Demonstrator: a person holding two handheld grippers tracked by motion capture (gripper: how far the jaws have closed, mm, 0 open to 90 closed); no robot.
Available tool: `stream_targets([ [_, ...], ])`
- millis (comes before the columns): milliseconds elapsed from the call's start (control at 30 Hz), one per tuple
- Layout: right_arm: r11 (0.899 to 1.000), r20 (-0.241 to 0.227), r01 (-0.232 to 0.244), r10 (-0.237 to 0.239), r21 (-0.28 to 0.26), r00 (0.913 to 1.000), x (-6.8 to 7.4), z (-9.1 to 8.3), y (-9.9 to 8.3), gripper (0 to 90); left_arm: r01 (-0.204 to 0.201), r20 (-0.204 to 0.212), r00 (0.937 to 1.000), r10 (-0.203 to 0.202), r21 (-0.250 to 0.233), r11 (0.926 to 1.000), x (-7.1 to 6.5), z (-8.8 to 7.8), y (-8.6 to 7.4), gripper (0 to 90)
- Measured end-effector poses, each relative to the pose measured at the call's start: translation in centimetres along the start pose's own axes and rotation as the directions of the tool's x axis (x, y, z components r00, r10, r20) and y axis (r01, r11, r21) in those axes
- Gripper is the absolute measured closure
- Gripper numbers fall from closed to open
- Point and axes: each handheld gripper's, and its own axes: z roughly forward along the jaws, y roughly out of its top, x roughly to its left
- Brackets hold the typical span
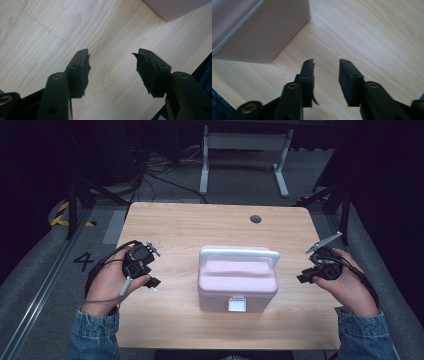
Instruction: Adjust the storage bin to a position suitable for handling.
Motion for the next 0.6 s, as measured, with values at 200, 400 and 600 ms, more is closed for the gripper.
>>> stream_targets([
  [200, 0.999, -0.006, 0.037, -0.037, -0.02, 0.9993, 0.2, -0.6, -0.3, 60.1, -0.013, 0.001, 0.9999, 0.013, -0.035, 0.9993, -0.5, -0.5, 0.5, 43.4],
  [400, 0.997, -0.032, 0.059, -0.061, -0.057, 0.9977, 0.0, -0.9, -0.6, 57.0, -0.046, 0.028, 0.9984, 0.049, -0.089, 0.995, -0.8, -0.9, 1.1, 42.9],
  [600, 0.995, -0.035, 0.057, -0.06, -0.082, 0.9975, 0.2, -1.4, -1.3, 55.2, -0.095, 0.027, 0.9947, 0.099, -0.112, 0.9891, -1.4, -1.1, 2.8, 40.6],
])
